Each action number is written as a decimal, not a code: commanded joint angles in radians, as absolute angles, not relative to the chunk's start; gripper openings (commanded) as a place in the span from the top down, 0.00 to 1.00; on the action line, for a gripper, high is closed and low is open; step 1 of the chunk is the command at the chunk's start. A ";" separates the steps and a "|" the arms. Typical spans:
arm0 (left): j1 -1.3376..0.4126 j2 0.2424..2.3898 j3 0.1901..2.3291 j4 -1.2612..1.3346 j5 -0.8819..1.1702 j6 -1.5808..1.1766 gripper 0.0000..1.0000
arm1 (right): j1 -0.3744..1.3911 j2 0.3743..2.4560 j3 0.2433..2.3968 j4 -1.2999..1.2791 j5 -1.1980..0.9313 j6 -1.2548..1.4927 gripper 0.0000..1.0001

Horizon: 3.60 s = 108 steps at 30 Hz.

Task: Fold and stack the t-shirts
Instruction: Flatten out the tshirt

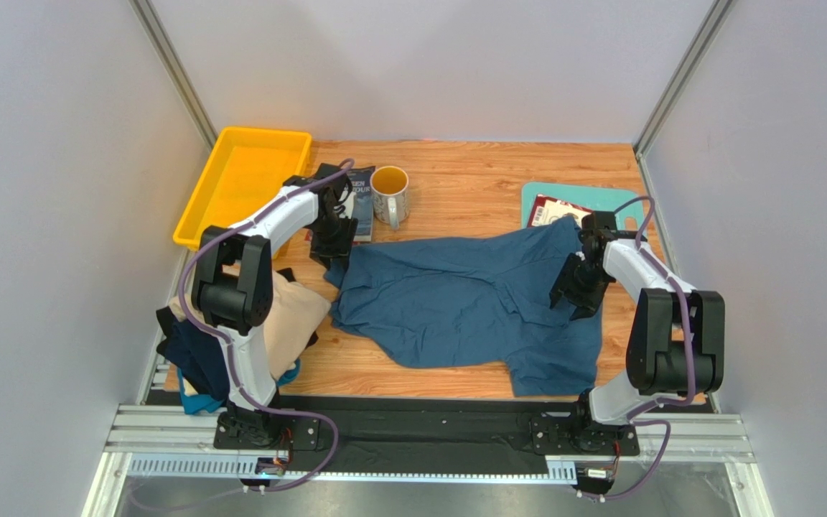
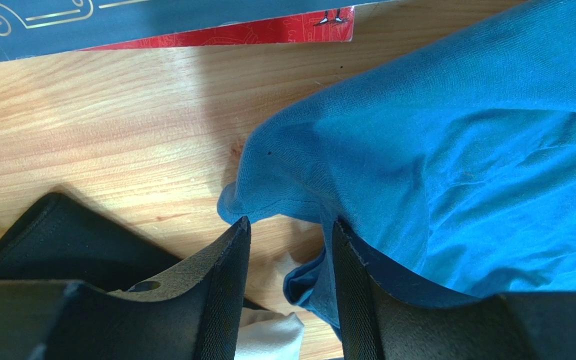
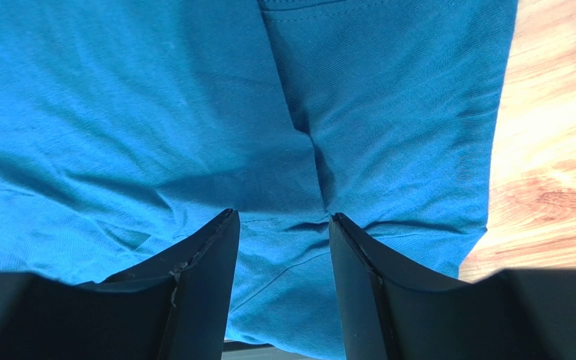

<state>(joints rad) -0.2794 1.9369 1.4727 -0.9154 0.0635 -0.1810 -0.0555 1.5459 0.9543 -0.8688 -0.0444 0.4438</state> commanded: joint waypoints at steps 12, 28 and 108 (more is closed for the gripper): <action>-0.278 1.882 1.474 -0.914 0.083 -0.193 0.50 | -0.054 1.575 0.920 -0.810 -0.012 0.446 0.46; -0.278 1.879 1.483 -0.923 0.061 -0.199 0.46 | -0.054 1.528 0.986 -0.856 -0.043 0.443 1.00; -0.307 1.804 1.321 -0.831 0.092 -0.202 0.54 | -0.069 1.552 1.333 -1.011 -0.169 0.448 1.00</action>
<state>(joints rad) -0.3027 1.7988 1.2713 -0.8387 0.1112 -0.1963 -0.0635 1.5509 1.3251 -1.0134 -0.1593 0.4511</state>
